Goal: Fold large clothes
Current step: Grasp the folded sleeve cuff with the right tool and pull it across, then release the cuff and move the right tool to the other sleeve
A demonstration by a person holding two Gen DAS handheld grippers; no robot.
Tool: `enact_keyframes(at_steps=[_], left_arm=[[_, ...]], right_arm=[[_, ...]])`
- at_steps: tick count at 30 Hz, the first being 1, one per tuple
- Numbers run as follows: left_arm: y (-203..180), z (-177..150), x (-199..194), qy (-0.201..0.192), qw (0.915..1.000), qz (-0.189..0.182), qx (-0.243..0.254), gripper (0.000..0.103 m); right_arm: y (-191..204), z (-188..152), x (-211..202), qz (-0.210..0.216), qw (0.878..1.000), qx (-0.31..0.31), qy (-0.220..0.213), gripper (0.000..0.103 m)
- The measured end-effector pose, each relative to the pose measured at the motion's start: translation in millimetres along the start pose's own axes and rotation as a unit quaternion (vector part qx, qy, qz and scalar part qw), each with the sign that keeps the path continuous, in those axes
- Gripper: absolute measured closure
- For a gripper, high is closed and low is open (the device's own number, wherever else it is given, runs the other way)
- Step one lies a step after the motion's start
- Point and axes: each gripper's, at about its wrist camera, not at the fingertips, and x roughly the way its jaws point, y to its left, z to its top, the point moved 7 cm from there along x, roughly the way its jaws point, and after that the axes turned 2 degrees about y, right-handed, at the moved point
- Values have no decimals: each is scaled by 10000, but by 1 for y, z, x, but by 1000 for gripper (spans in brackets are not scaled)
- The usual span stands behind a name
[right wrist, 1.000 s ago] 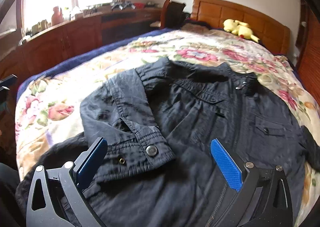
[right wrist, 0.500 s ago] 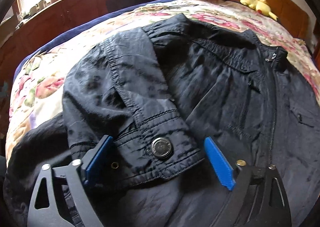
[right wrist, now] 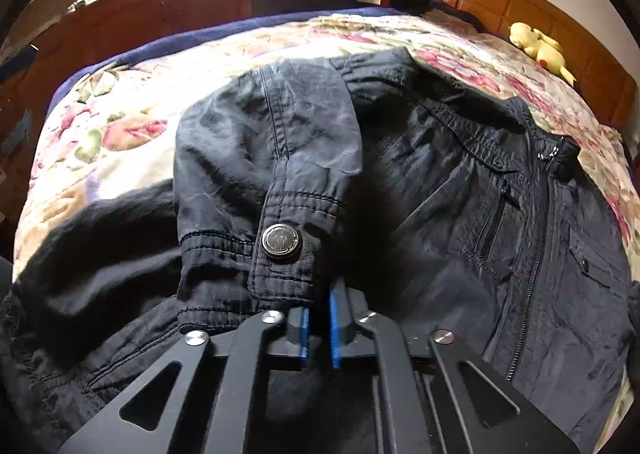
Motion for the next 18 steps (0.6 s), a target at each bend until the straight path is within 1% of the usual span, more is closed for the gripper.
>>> enact_keyframes(at_steps=[3, 9, 13, 18], left_arm=[[-6, 0, 2, 14, 10000, -31, 27, 12], [-21, 1, 4, 7, 9998, -132, 148, 12], [-27, 0, 6, 41, 9997, -161, 180, 12], [-38, 3, 5, -4, 9995, -232, 220, 12]], right_arm=[[-5, 4, -22, -86, 9995, 106, -301, 101], [-12, 2, -83, -196, 9957, 221, -875, 101], [-17, -13, -127, -338, 9915, 341, -1206, 101], [-30, -36, -172, -720, 9871, 409, -1368, 101]])
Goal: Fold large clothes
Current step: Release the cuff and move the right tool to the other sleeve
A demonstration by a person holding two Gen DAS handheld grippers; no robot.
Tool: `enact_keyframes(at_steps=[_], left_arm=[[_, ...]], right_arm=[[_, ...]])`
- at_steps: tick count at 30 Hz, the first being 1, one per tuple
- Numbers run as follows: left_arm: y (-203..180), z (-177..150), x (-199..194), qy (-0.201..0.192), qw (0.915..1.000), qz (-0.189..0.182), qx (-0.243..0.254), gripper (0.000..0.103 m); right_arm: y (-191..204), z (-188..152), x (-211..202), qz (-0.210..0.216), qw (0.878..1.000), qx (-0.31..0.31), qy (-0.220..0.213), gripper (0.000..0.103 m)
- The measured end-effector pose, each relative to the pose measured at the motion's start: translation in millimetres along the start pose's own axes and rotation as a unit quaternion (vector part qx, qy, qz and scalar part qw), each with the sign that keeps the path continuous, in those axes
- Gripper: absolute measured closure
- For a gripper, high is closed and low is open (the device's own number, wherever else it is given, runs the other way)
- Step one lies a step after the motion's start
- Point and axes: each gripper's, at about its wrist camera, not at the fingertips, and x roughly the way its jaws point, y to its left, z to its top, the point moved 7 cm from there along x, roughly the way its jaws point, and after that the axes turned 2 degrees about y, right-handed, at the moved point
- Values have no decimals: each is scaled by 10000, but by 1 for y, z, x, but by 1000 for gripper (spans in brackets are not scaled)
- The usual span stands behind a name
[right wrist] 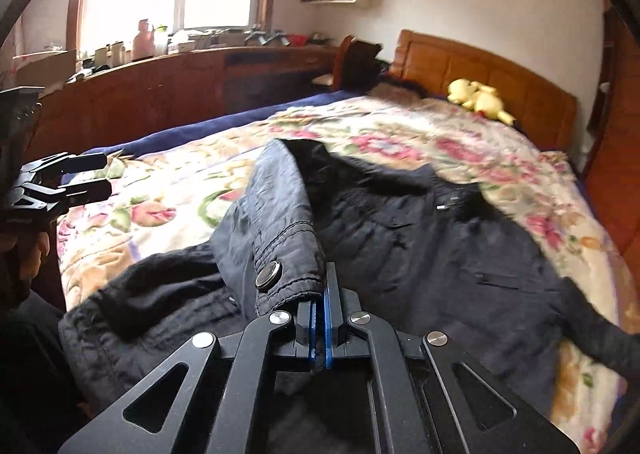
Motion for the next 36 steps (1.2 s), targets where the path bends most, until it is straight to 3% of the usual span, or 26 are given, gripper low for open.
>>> enact_keyframes(at_steps=[11, 18, 24, 27, 36], left_arm=[[-30, 3, 7, -9, 9998, -135, 166, 12], [-50, 4, 13, 7, 9993, -242, 271, 12], [-68, 5, 18, 19, 9988, -369, 330, 12], [-77, 6, 20, 28, 9985, -423, 360, 12], [-110, 4, 36, 119, 9969, -617, 481, 12]], right_arm=[[-37, -36, -58, -897, 9952, 360, 167, 101], [-42, -46, -59, -1444, 9867, 455, 590, 101], [-47, -66, -35, -1442, 9798, 804, 1130, 101], [-51, -65, -34, -1352, 9784, 1045, 1166, 100], [-62, -65, -52, -1447, 9776, 1189, 959, 82]])
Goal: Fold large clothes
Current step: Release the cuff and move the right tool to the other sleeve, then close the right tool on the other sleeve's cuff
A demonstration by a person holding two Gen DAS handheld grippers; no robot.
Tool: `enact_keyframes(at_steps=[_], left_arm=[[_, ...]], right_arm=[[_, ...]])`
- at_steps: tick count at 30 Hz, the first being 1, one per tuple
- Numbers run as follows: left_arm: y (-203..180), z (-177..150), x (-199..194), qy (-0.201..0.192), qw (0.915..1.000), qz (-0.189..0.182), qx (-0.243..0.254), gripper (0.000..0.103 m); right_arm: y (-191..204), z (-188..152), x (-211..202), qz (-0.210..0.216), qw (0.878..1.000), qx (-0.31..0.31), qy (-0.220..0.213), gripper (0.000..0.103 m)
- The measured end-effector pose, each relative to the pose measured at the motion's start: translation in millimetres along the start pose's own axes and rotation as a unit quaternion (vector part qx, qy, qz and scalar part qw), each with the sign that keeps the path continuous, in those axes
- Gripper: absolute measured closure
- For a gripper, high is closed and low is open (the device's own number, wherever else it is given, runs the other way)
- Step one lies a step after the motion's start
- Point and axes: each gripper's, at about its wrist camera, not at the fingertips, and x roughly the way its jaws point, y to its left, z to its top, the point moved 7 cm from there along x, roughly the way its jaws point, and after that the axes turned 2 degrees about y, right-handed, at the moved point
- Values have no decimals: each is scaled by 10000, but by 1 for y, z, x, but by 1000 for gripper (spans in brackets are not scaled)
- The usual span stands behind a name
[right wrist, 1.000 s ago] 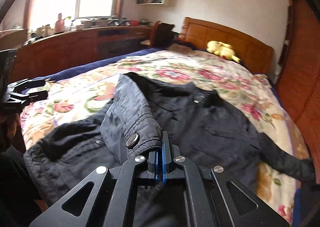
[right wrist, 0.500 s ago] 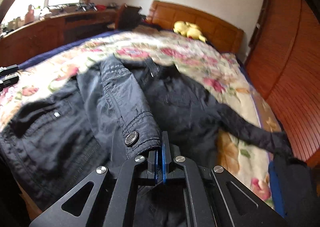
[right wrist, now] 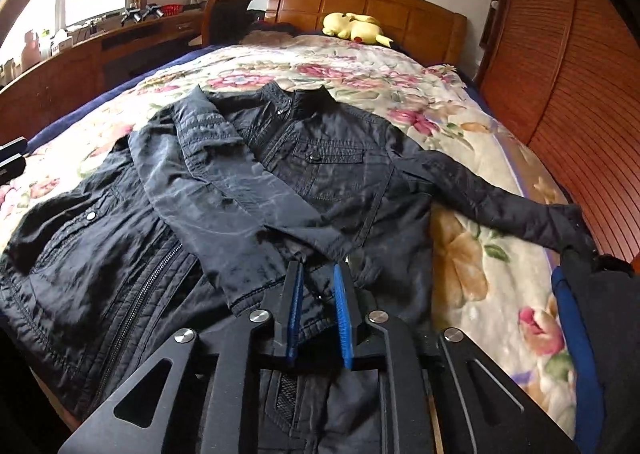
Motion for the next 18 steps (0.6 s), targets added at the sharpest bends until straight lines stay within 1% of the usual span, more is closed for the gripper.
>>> enact_keyframes(at_steps=[4, 10, 18], left_arm=[[-16, 1, 10, 58, 9999, -83, 56, 12], [-41, -2, 28, 173, 9995, -182, 166, 12], [-74, -8, 49, 359, 9983, -322, 336, 12]], right_arm=[[-6, -2, 6, 50, 10000, 8, -59, 64], [-25, -4, 26, 91, 9998, 176, 40, 61], [-79, 8, 48, -292, 9987, 396, 147, 60]])
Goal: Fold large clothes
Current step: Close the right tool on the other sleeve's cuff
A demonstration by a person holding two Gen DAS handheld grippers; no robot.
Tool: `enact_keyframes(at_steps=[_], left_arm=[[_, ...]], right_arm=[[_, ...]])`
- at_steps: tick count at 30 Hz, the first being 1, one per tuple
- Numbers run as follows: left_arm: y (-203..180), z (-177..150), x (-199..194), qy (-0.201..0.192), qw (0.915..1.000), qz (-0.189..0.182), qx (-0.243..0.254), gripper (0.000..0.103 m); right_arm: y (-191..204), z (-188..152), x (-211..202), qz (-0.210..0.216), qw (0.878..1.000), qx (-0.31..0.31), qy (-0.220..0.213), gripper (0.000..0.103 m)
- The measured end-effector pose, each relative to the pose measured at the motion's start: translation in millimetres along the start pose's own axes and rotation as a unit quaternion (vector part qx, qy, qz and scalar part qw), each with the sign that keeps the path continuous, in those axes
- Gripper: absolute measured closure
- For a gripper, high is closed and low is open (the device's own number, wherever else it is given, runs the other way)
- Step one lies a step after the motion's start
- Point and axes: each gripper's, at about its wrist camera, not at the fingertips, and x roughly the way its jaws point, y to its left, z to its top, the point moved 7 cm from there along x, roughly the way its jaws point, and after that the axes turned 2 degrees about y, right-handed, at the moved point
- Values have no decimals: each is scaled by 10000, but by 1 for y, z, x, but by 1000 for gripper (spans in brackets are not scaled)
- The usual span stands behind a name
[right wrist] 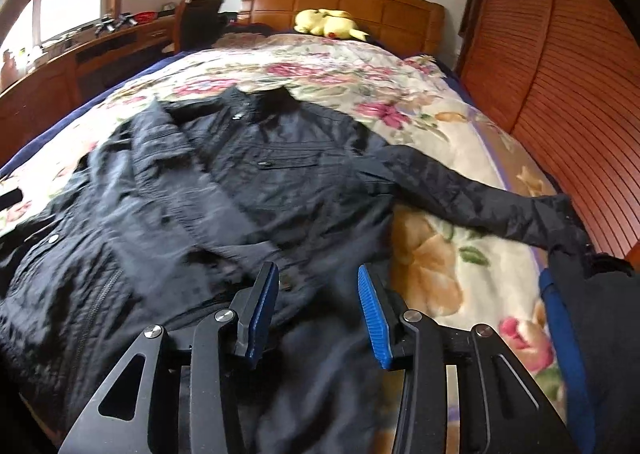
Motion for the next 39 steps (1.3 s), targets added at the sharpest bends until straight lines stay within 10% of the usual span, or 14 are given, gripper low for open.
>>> enact_keyframes(at_steps=[39], left_arm=[[-25, -2, 52, 617, 9975, -202, 268, 12]], right_arm=[[-200, 48, 242, -2102, 9652, 99, 1554, 42]])
